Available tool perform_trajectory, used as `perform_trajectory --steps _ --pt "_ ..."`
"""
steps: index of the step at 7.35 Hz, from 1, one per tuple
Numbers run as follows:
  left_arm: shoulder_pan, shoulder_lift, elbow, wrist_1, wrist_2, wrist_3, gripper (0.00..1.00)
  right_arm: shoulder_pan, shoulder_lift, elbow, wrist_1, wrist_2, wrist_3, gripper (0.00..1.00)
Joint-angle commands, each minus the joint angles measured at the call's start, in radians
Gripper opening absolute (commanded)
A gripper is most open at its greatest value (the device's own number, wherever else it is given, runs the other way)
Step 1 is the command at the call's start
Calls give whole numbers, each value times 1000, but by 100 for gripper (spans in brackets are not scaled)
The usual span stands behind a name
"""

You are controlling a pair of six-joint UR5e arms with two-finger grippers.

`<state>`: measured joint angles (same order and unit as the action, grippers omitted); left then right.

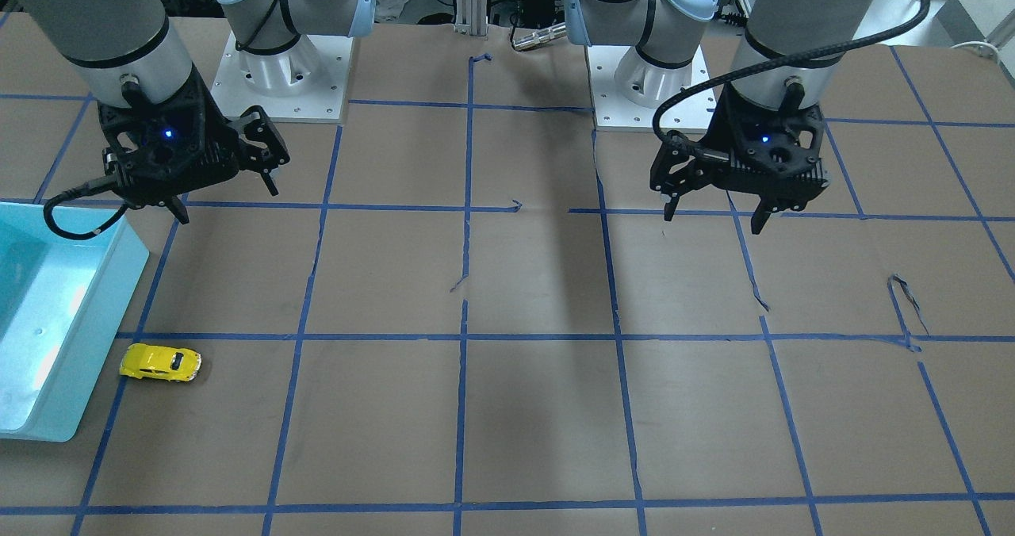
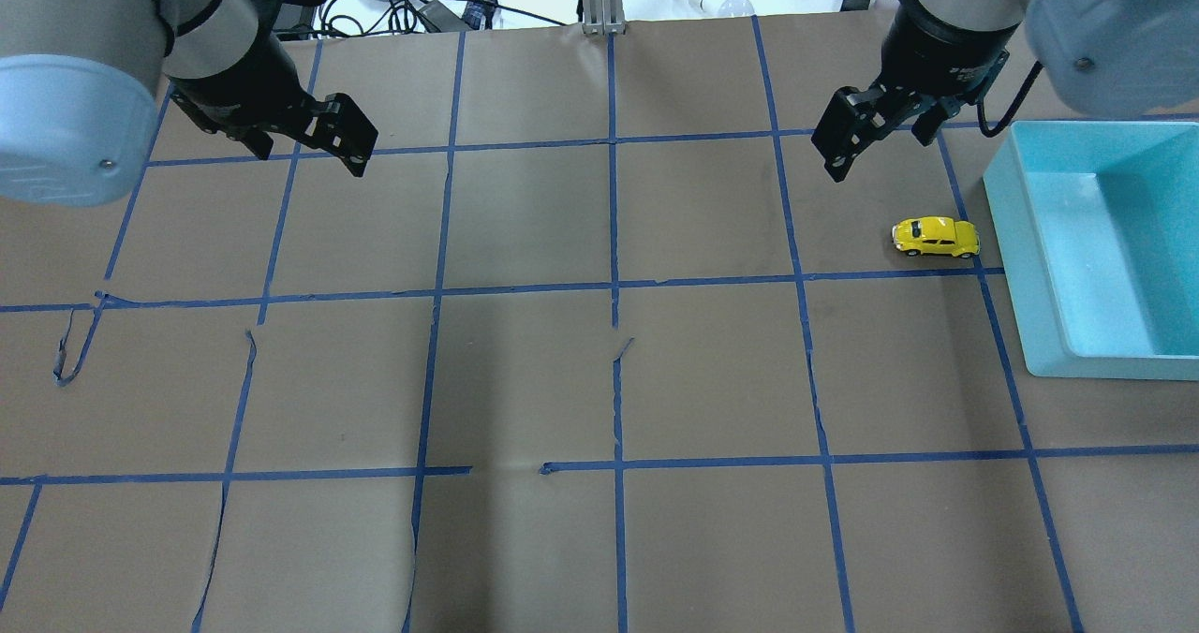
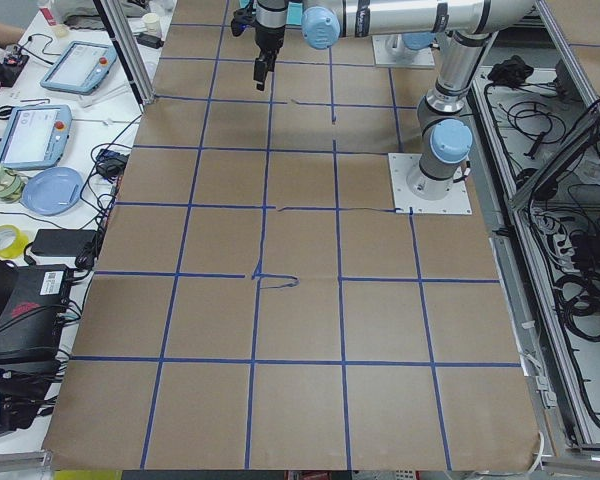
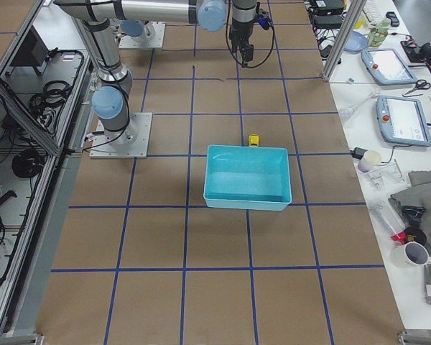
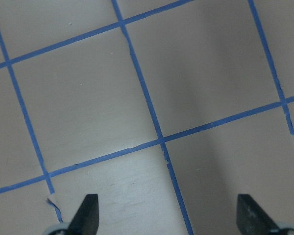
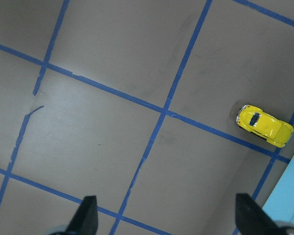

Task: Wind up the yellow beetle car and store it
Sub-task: 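Lower the right gripper onto the stopped car and close on it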

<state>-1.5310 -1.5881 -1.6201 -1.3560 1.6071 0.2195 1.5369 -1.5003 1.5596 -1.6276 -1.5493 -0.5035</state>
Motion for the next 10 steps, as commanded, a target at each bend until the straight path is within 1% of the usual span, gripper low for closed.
perform_trajectory --steps 1,2,3,4,5,6,7,8,10 --pt "12 -16 78 -117 -10 -146 100 -76 35 37 -35 6 -395 100" --pt "8 -33 124 -170 -22 -202 100 -134 40 100 -116 9 -550 100" --pt "-21 -47 127 -198 -24 -286 100 -185 58 169 -215 11 -672 100" --pt "-27 -62 124 -198 -24 -293 100 -211 108 200 -318 12 -816 100" --pt "-38 -59 115 -205 -15 -292 100 -216 173 197 -398 0 -952 100" --pt "-32 -50 99 -198 -16 -290 100 -221 227 198 -464 -30 -1054 100" --pt "-32 -47 97 -198 -21 -292 100 -222 270 195 -480 -73 -1114 100" --pt "-34 -46 97 -198 -15 -292 100 -224 302 198 -538 -77 -1162 100" --pt "-34 -44 97 -196 -16 -292 100 -267 360 201 -577 -65 -1211 100"
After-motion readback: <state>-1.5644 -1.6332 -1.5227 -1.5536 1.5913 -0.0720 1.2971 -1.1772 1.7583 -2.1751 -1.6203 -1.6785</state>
